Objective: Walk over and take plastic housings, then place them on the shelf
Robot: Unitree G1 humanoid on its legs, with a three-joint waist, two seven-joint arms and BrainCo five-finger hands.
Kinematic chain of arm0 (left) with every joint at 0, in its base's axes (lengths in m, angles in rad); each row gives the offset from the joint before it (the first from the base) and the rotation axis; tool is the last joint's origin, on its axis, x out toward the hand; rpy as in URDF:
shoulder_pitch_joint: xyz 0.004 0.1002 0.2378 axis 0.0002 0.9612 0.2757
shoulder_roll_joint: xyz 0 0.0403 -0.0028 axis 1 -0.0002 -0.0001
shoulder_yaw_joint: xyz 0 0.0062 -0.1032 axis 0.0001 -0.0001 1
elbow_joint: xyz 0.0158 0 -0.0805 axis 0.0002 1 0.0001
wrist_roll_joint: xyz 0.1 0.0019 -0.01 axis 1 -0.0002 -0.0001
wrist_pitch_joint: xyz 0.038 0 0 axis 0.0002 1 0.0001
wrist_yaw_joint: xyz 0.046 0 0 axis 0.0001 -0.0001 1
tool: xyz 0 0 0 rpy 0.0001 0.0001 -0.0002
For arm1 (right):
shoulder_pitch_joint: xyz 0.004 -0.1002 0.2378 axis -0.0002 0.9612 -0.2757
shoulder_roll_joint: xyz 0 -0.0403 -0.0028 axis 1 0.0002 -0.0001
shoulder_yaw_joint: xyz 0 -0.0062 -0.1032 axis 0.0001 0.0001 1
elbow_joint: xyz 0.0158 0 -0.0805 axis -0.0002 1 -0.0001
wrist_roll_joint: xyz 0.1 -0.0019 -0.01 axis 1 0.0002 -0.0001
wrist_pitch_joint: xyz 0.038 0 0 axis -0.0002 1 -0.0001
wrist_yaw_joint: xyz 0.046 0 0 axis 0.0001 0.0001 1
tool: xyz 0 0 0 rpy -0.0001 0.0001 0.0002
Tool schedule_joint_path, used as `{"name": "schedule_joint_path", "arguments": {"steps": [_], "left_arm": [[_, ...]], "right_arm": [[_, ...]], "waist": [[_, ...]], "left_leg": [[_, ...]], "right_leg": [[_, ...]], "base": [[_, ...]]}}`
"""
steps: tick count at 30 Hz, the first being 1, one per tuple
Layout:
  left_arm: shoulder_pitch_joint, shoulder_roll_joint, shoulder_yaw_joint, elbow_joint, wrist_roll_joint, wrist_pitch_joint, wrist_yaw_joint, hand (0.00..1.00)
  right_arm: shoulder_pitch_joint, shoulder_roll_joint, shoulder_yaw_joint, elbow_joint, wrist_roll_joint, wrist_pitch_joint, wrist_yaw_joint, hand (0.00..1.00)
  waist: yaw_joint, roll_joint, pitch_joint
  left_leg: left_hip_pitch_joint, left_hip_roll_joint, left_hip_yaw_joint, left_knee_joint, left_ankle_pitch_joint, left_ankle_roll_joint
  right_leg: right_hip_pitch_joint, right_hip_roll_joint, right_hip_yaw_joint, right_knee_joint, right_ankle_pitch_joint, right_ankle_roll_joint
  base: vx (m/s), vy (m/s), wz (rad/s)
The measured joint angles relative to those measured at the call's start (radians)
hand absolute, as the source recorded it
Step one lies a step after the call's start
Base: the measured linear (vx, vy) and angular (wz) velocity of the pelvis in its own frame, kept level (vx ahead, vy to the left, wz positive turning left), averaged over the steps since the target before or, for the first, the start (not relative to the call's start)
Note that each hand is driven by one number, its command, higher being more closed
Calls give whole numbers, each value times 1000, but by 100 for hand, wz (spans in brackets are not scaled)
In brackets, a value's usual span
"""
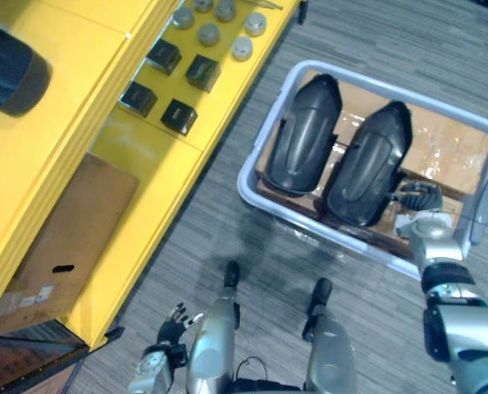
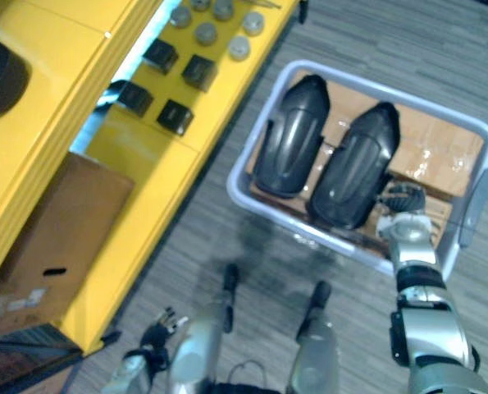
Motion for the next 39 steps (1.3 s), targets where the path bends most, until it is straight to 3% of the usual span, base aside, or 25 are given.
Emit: {"name": "schedule_joint_path", "arguments": {"steps": [7, 11, 13, 17, 21, 25, 29, 32, 35, 39], "left_arm": [[-6, -9, -39, 17, -8, 0, 3, 0], [-6, -10, -41, 14, -8, 1, 3, 0], [-6, -10, -41, 11, -8, 1, 3, 0], [6, -6, -41, -27, -26, 1, 3, 0], [23, -8, -37, -87, -46, 0, 35, 0], [44, -16, -5, -156, -31, 1, 144, 0], [37, -7, 126, -231, 157, 52, 376, 0], [7, 10, 187, -264, 230, 89, 478, 0], [-17, 34, 207, -321, 285, 92, 513, 0], [-27, 32, 195, -452, 284, 86, 496, 0]], "right_arm": [[-38, -17, 12, 74, -99, 134, -1, 100], [-52, -10, 8, 108, -108, 146, -42, 100], [-50, -6, 4, 115, -110, 129, -63, 100], [-22, -1, -1, 115, -153, 34, -97, 100], [48, -1, 1, 20, -201, -10, -106, 100], [178, -1, 0, -152, -234, -40, -112, 100], [296, 42, -9, -338, -299, -66, -131, 100], [367, 70, -9, -419, -308, -77, -135, 100], [391, 84, -9, -473, -328, -77, -163, 100], [399, 84, -9, -539, -368, -82, -192, 100]], "waist": [[22, 35, -19], [22, 42, -24], [22, 42, -24], [22, 43, -24], [17, 42, -23], [-9, 27, -18], [-47, -14, -7], [-65, -45, -16], [-74, -60, -20], [-77, -67, -24]], "left_leg": [[2, -1, -31, -35, 33, -7], [4, -1, -38, -35, 36, -7], [5, 0, -40, -35, 37, -6], [24, -2, -40, -58, 47, 1], [46, 4, -29, -90, 61, 2], [105, 14, -1, -140, 75, -5], [159, 28, 34, -172, 74, -7], [183, 34, 67, -175, 72, -9], [207, 41, 86, -170, 57, -15], [225, 43, 114, -167, 45, -11]], "right_leg": [[-9, -10, -34, 41, -28, -4], [-4, -11, -42, 49, -28, -2], [-1, -12, -44, 49, -28, -2], [11, -16, -45, 40, -32, -3], [19, -11, -42, 27, -30, 3], [51, 0, -24, -6, -17, 12], [83, 18, 5, -36, -2, 12], [100, 26, 21, -52, 3, 12], [116, 38, 39, -61, 6, 9], [120, 42, 63, -71, 7, 11]], "base": [[5, -23, 15], [11, -16, 5], [-15, -10, 5], [-24, -4, 3], [5, -13, -5], [60, -18, -17], [99, -28, -26], [82, -17, -23], [24, -10, -22], [-28, -2, -18]]}}
